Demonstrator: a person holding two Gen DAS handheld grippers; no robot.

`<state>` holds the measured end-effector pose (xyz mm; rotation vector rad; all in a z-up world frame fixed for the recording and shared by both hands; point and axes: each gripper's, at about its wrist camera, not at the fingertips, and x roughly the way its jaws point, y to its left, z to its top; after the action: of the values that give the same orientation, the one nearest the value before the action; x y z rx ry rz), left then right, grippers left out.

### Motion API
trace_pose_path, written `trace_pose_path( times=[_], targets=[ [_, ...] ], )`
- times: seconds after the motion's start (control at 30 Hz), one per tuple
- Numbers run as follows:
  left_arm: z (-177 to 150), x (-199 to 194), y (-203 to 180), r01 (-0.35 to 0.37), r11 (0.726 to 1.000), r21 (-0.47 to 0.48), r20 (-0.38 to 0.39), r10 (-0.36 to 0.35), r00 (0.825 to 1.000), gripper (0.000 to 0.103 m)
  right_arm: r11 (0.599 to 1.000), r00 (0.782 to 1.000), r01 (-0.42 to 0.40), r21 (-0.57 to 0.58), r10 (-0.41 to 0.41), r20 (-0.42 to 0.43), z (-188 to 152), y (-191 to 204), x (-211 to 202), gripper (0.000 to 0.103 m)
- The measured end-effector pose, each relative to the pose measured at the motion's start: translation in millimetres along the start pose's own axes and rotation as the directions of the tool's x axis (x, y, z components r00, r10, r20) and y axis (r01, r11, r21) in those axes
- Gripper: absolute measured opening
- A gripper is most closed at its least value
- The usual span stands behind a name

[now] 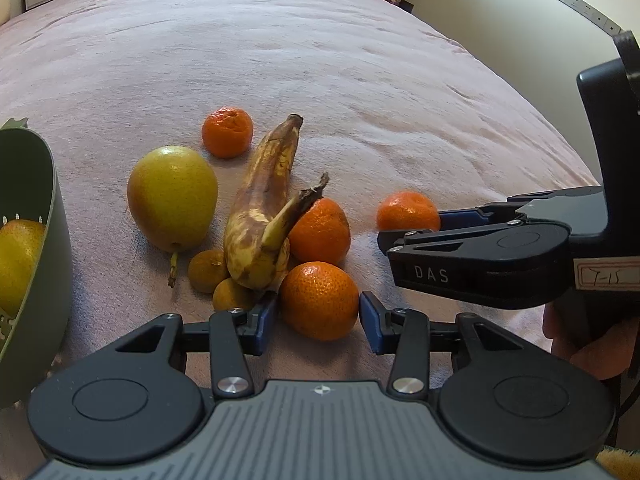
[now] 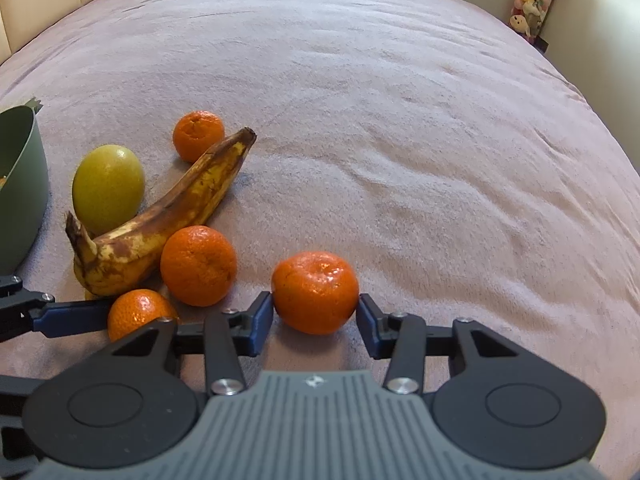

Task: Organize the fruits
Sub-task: 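Grasp a tangerine with the right tool while the left tool grasps another tangerine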

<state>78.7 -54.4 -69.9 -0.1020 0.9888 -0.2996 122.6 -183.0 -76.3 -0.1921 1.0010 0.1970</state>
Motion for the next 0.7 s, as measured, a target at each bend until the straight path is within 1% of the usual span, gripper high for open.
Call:
trace_pose_path(
  times=[0.27, 0.53, 0.7],
  targets=[
    [0.2, -14.2, -5.8, 0.015, 1.0, 0.01, -0.007, -0.015, 1.0, 0.05, 0.999, 0.999, -0.019, 0.042, 0.02, -0.026, -3.4, -0.1, -9.2, 0.043],
    [-2.4, -30.2, -7.1, 0.018, 1.0, 0.003, -0.015, -0.018, 1.0, 0.049, 0.998, 0.998, -0.044, 0.051, 0.046, -0.038, -11.2, 4.1, -23.5, 0.043],
    [-3.9, -39.6, -4.2, 0.019, 1.0, -0.006, -0.011, -0.019, 1.0, 0.049, 0.997, 0.999, -0.045, 0.055, 0.046, -0.027, -14.2, 4.0, -32.7, 0.043]
  ],
)
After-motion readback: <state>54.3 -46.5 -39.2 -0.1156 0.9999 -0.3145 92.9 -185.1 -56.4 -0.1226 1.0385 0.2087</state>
